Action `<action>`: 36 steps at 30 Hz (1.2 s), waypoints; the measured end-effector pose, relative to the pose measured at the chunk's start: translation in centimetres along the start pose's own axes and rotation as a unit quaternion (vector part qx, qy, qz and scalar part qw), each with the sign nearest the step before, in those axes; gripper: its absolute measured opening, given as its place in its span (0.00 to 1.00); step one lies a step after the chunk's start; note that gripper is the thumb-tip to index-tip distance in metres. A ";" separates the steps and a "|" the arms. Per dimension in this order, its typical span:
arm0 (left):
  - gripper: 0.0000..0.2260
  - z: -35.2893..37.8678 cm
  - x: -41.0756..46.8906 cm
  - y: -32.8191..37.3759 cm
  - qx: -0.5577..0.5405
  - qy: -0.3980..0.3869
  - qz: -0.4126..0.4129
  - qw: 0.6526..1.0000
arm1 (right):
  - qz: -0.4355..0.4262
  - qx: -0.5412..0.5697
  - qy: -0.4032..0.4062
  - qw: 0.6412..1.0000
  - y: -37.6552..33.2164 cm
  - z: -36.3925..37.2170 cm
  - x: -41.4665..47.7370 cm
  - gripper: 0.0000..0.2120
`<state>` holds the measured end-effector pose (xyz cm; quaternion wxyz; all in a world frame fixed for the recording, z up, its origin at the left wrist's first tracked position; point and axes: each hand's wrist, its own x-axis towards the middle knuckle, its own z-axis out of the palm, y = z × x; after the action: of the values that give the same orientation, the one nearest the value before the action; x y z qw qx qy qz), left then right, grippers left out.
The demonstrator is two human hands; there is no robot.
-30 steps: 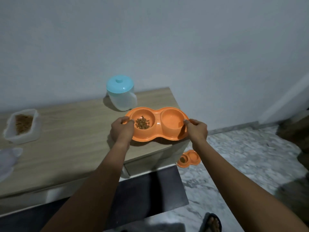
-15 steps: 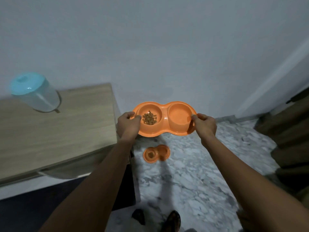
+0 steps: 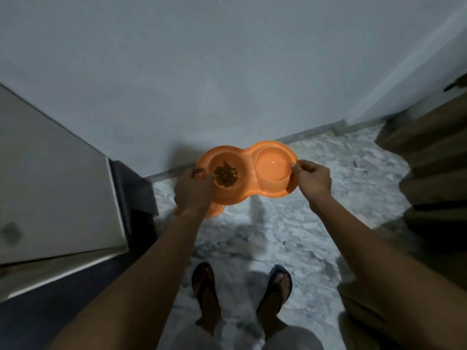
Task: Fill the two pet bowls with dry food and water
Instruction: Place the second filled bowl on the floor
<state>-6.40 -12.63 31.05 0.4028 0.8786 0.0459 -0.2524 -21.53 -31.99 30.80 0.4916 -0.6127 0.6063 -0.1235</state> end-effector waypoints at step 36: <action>0.21 42.2 26.3 -29.2 0.036 0.051 -0.041 0.997 | -0.035 -0.051 0.001 0.998 41.1 23.5 36.8 0.24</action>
<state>-8.98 -27.14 -24.73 0.3571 0.9017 0.0935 -0.2252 -20.83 -44.18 -27.90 0.4543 -0.6576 0.5907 -0.1105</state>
